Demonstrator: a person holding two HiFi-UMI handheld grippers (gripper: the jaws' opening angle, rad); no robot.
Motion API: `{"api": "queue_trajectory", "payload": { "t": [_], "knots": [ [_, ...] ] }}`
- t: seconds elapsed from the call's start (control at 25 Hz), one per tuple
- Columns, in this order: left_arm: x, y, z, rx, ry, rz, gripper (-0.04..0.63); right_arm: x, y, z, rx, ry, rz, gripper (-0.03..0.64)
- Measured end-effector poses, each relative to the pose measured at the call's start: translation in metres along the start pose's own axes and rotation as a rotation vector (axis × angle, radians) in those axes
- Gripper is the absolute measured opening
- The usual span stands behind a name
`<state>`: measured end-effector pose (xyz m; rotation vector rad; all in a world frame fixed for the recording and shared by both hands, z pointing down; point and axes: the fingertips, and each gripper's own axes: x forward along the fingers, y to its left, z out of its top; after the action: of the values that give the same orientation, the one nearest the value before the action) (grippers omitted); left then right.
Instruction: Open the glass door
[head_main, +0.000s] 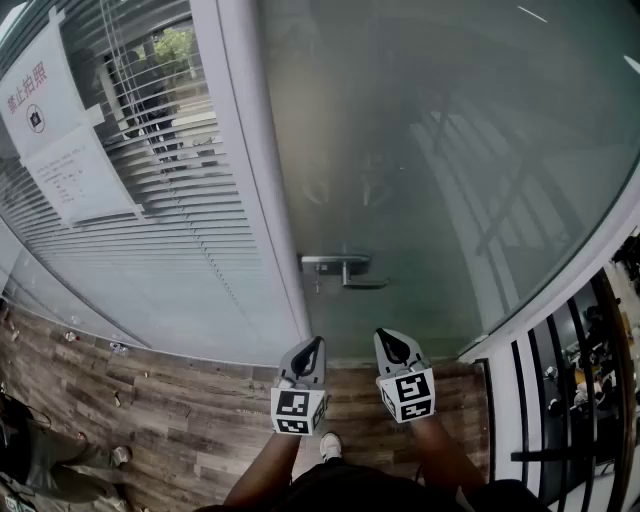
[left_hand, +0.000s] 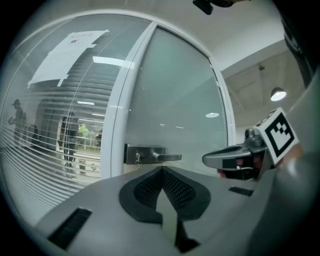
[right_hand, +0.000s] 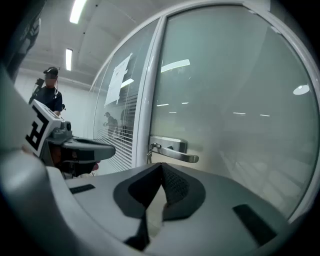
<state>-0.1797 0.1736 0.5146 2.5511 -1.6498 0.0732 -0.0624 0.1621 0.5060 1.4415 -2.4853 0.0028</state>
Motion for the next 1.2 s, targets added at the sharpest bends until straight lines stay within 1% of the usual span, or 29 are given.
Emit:
{"api": "queue_trajectory", "payload": {
  "t": [0.08,0.2,0.4,0.56,0.72,0.76,0.8,0.88,0.96,1.04,1.2],
  "knots": [
    [0.005,0.007,0.002,-0.002,0.001,-0.014,-0.002,0.016,-0.002,0.003,0.0,0.006,0.011,0.015],
    [0.013,0.018,0.002,-0.003,0.004,-0.032,-0.002,0.037,-0.003,0.01,-0.028,0.021,0.029,0.015],
    [0.025,0.023,0.0,-0.01,0.003,-0.071,-0.002,0.059,0.001,0.02,-0.133,0.07,0.067,0.015],
    [0.033,0.022,-0.005,-0.015,0.004,-0.093,-0.002,0.075,-0.001,0.024,-0.263,0.119,0.084,0.015],
    [0.038,0.025,-0.01,-0.021,0.008,-0.093,-0.002,0.09,-0.004,0.028,-0.468,0.171,0.086,0.017],
    [0.039,0.027,-0.01,-0.026,0.007,-0.087,-0.002,0.094,-0.004,0.027,-0.526,0.183,0.092,0.026],
    [0.04,0.027,-0.01,-0.037,0.007,-0.08,-0.002,0.097,-0.005,0.027,-0.581,0.195,0.1,0.059],
    [0.042,0.025,-0.01,-0.06,0.023,-0.076,-0.002,0.105,-0.006,0.026,-0.663,0.214,0.12,0.078],
    [0.047,0.026,-0.015,-0.055,0.041,-0.071,-0.002,0.116,-0.005,0.025,-0.71,0.234,0.152,0.089],
    [0.052,0.029,-0.017,-0.043,0.022,-0.063,-0.002,0.124,-0.004,0.021,-0.752,0.263,0.184,0.115],
    [0.06,0.024,-0.014,-0.061,0.011,-0.06,-0.002,0.135,-0.004,0.012,-0.822,0.306,0.222,0.143]
  ]
}}
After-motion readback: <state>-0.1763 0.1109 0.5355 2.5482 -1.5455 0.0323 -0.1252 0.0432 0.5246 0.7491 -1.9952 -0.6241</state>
